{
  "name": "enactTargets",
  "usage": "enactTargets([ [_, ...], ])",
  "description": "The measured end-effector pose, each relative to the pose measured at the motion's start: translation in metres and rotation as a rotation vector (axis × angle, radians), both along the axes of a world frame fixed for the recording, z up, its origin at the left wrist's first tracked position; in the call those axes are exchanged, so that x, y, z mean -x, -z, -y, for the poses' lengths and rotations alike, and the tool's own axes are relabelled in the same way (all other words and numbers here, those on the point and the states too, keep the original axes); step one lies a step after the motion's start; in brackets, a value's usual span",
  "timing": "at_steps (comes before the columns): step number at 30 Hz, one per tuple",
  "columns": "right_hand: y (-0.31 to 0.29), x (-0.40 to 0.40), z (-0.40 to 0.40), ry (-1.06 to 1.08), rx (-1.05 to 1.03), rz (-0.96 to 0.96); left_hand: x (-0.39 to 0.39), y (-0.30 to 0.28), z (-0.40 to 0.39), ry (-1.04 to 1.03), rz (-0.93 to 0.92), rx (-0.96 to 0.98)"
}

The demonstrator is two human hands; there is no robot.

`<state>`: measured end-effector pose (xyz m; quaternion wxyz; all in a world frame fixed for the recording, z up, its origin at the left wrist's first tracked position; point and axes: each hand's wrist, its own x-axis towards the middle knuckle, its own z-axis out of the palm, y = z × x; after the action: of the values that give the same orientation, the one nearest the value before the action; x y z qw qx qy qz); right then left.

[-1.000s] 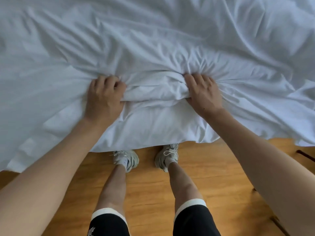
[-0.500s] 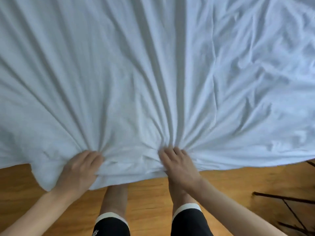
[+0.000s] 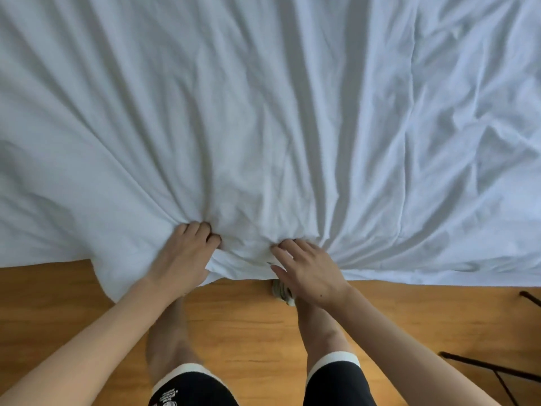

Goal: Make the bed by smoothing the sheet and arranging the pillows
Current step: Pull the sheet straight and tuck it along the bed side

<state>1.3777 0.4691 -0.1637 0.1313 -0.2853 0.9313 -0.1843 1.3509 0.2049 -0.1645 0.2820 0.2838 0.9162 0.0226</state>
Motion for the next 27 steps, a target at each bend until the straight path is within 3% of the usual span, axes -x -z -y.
enactTargets([
  [6,-0.003,0.006,0.096,0.121,0.112,-0.089,-0.008,-0.004,0.036,0.094,-0.039,-0.200],
  [13,-0.005,0.040,0.258,0.241,0.101,-0.055,-0.012,0.000,0.211,0.052,-0.340,-0.272],
  [16,-0.002,0.058,0.320,0.258,0.056,-0.026,0.006,-0.002,0.306,-0.228,-0.383,-0.092],
  [19,-0.005,0.061,0.372,0.351,-0.050,-0.048,0.020,-0.009,0.390,-0.530,-0.254,0.073],
  [23,-0.016,0.047,0.415,0.376,-0.156,-0.095,0.018,-0.018,0.436,-0.341,-0.201,0.029],
  [27,-0.001,0.026,0.445,0.135,-0.165,-0.142,0.009,-0.016,0.457,-0.275,-0.254,-0.023],
])
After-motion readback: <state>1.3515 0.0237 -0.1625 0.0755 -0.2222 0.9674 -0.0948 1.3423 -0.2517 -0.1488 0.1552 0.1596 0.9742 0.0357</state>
